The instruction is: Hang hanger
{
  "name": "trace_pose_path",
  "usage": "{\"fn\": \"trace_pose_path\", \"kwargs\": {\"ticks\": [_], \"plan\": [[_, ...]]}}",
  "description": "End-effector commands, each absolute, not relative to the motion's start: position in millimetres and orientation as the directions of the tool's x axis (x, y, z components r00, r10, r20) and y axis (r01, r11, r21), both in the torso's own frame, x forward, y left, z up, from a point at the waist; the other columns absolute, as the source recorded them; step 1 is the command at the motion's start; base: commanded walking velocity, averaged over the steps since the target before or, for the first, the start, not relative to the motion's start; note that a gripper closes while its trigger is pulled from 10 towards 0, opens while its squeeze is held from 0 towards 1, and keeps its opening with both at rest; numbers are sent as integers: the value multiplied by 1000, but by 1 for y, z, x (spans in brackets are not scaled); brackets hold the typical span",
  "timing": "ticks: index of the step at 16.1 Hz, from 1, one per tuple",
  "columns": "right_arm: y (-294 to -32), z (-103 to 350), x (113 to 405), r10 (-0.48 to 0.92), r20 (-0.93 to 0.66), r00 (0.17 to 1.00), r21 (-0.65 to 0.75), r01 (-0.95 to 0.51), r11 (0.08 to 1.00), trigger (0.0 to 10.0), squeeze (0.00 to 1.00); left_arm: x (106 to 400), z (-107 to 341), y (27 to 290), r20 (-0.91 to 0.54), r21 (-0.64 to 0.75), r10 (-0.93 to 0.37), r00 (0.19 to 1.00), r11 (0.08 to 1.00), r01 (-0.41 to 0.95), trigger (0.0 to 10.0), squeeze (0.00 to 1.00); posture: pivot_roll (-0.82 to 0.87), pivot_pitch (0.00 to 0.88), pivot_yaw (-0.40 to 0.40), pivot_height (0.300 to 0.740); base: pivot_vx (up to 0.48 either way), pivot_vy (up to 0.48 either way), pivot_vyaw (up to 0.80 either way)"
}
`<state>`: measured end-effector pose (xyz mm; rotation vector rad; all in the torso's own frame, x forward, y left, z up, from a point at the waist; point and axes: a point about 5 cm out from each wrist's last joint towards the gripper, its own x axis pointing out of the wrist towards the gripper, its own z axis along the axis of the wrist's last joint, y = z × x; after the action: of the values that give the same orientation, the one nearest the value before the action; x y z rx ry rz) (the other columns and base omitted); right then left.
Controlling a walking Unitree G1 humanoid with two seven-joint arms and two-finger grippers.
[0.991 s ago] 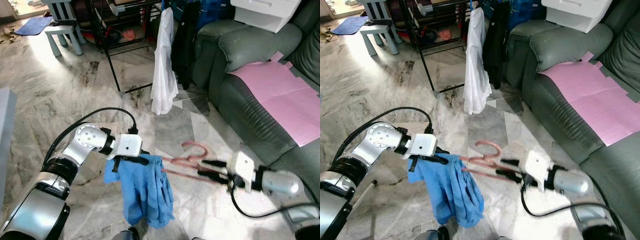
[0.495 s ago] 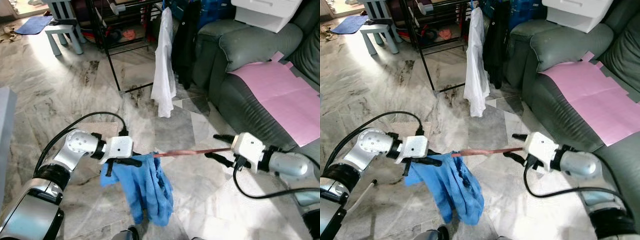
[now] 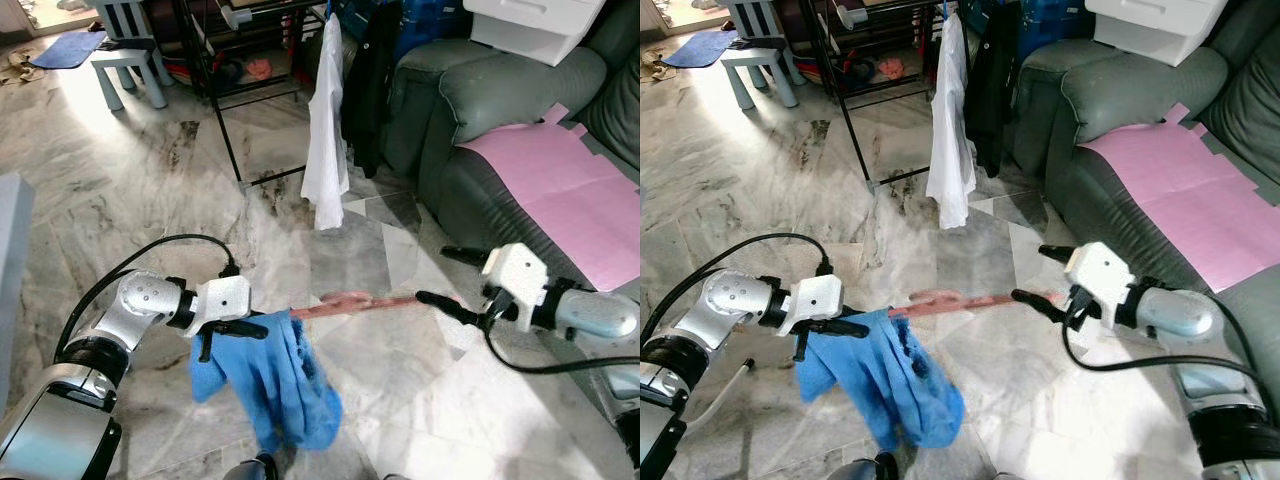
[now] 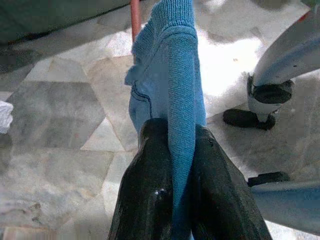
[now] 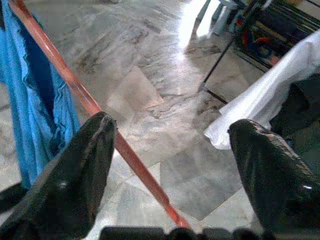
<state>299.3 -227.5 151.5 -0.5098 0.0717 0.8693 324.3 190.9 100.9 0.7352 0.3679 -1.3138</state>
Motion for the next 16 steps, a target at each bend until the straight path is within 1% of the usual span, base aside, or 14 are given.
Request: {"fn": "trace_pose_path", "kwargs": {"ticks": [1,2,3,4,5,6,8,9,10,12,13,14,15,16], "plan": [[-225,162,303,700,-179,692,-402,-701,590,10000,1000,331,107,194,-594,329,-734,330,153,932,0,0,-100,142,32,740,0,0,0],[-224,164,307,654,-109,749,-398,-636,662,10000,1000,338,111,194,-556,360,-723,410,235,903,0,0,-99,143,33,740,0,0,0],[-225,169,314,531,30,847,-371,-484,793,10000,1000,350,118,193,-489,430,-663,566,382,818,0,0,-92,145,34,740,0,0,0],[-224,168,314,472,79,878,-357,-418,836,10000,1000,353,121,190,-429,440,-665,612,438,784,0,0,-92,148,36,740,0,0,0],[-222,166,313,441,101,892,-333,-388,860,10000,1000,356,123,187,-367,422,-660,656,510,750,0,0,-92,152,36,740,0,0,0],[-217,161,311,391,131,911,-280,-344,896,10000,1000,360,126,183,-298,396,-640,708,592,702,0,0,-93,157,38,740,0,0,0],[-215,155,311,341,131,931,-238,-304,922,10000,1000,362,129,178,-266,380,-643,718,614,692,0,0,-92,159,39,740,0,0,0],[-214,146,311,272,112,956,-182,-249,951,10000,0,361,139,162,-193,372,-713,674,582,723,0,0,-89,163,39,740,0,0,0],[-214,137,314,200,84,976,-105,-191,976,10000,0,360,153,150,-105,400,-761,640,557,728,0,0,-81,166,38,740,0,0,0],[-211,125,317,144,38,989,-12,-143,990,10000,0,358,176,139,14,423,-801,599,547,722,0,0,-71,172,38,740,0,0,0],[-206,122,317,152,46,987,2,-152,988,10000,827,354,185,134,33,447,-837,547,502,740,0,0,-71,172,38,740,0,0,0],[-203,119,317,161,31,987,-6,-161,987,10000,1000,350,188,130,26,452,-863,505,461,764,0,0,-71,172,38,740,0,0,0],[-196,115,319,149,15,989,0,-149,989,10000,1000,341,190,124,4,455,-902,432,386,802,0,0,-57,174,42,740,0,0,0],[-187,115,318,209,6,978,65,-209,976,10000,984,336,188,120,-12,461,-919,393,344,818,0,0,-57,174,42,740,0,0,0]]}}
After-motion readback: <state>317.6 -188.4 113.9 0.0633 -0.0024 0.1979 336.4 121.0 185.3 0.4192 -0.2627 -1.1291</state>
